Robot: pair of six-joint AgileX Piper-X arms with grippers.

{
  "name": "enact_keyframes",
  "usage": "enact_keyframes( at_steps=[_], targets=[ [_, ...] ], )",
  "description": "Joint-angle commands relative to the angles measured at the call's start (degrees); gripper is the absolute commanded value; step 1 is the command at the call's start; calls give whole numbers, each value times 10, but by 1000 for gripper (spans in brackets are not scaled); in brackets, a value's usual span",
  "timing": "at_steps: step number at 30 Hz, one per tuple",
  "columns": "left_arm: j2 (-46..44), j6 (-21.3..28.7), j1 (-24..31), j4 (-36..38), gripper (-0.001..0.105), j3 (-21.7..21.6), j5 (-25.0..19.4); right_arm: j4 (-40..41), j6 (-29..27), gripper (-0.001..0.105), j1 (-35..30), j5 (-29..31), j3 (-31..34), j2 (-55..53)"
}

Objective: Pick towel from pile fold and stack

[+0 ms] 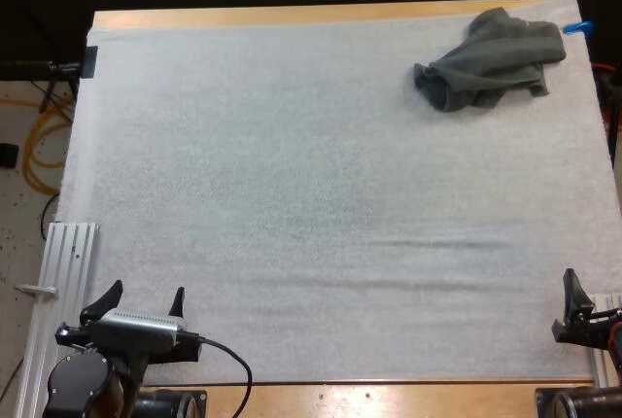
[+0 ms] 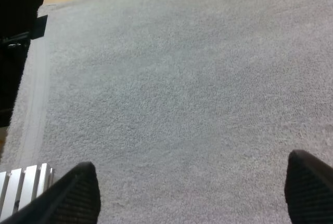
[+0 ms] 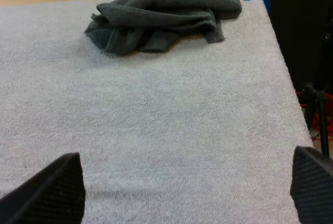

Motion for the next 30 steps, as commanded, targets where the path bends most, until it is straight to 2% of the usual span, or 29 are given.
enact_keyframes(
  at_steps=[1,21,27,30],
  targets=[
    [-77,-1,1,-10,70,0,2,-3,-2,78,-2,-2,1,-22],
    [-77,-1,1,-30,70,1,4,-3,2,78,-2,3,0,-22],
    [-66,-1,1,-69,70,-8,60,-3,20,78,-2,-1,-50,5],
    [-36,-1,1,-91,70,-26,82,-3,20,78,-2,-1,-87,40]
  ],
)
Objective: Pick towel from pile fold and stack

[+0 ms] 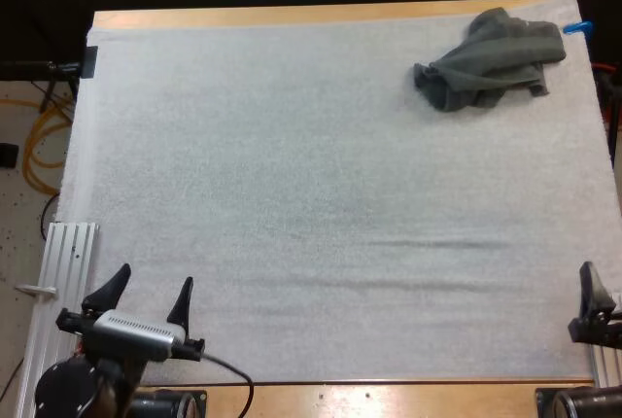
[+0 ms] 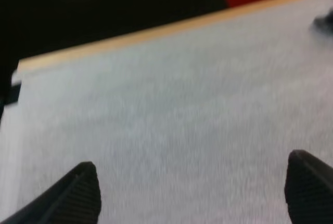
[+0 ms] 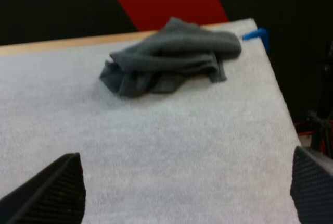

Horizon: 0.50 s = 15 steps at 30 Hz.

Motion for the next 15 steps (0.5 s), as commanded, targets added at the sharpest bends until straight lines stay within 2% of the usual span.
enact_keyframes(
  at_steps=[1,4,8,11,15],
  targets=[
    [-21,-1,1,-22,70,-14,13,-3,-1,78,-2,-1,-12,17],
    [25,-1,1,-32,70,-41,55,-3,-1,78,-2,-9,-49,59],
    [93,-2,-2,-51,70,-78,124,-3,-1,78,-2,-62,-94,123],
    [136,-3,-29,-63,70,-105,155,-3,-1,78,-2,-108,-124,172],
    [186,-3,-80,-60,70,-137,161,-3,-1,78,-2,-164,-153,225]
  ],
)
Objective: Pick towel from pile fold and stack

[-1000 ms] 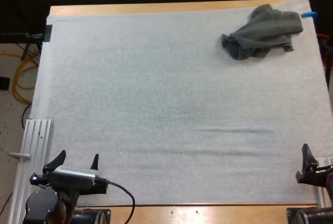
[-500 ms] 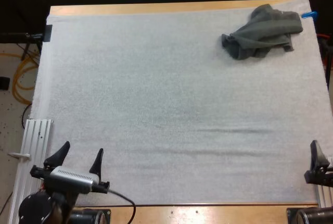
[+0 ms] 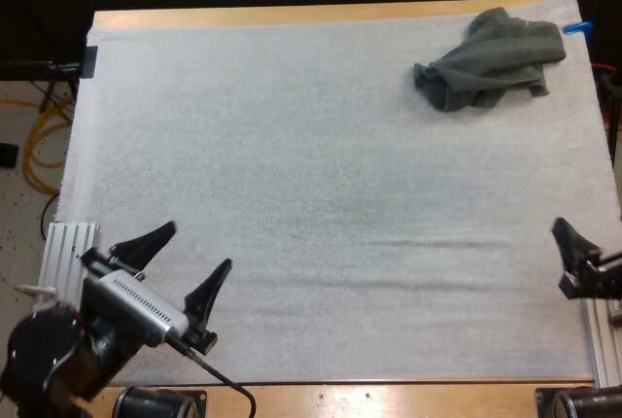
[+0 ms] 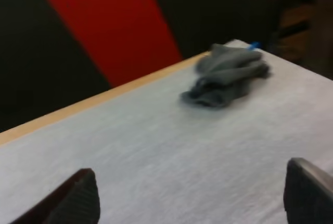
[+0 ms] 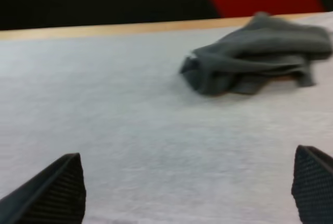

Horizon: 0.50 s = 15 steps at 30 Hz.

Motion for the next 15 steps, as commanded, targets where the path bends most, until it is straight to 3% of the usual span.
enact_keyframes(
  at_steps=[1,6,15],
  targets=[
    [13,-3,-13,-7,70,-7,5,-3,-1,78,-2,-21,-9,12],
    [71,-4,-39,-8,70,-26,4,-26,-1,78,-2,-24,-15,69],
    [124,-14,-39,-20,70,-26,4,-163,33,78,-2,-12,-21,260]
  ],
)
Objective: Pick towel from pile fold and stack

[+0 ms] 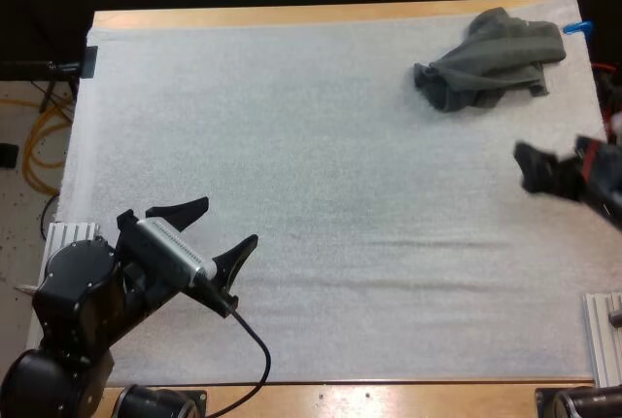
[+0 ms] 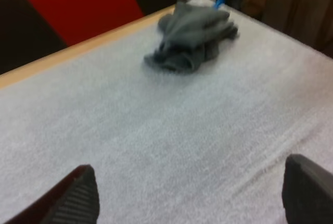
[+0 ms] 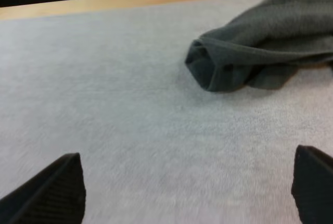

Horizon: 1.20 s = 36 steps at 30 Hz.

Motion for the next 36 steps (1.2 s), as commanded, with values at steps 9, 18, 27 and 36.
enact_keyframes(
  at_steps=[9,18,27,36],
  targets=[
    [7,-9,-3,-9,70,-4,0,-169,113,78,-2,43,-66,261],
    [7,-30,-3,-9,70,-4,0,-244,301,78,-2,43,-166,481],
    [7,-35,-3,-9,70,-4,0,-287,431,78,-2,43,-232,606],
    [7,-35,-3,-9,70,-4,0,-326,470,9,-2,39,-233,618]
  ],
)
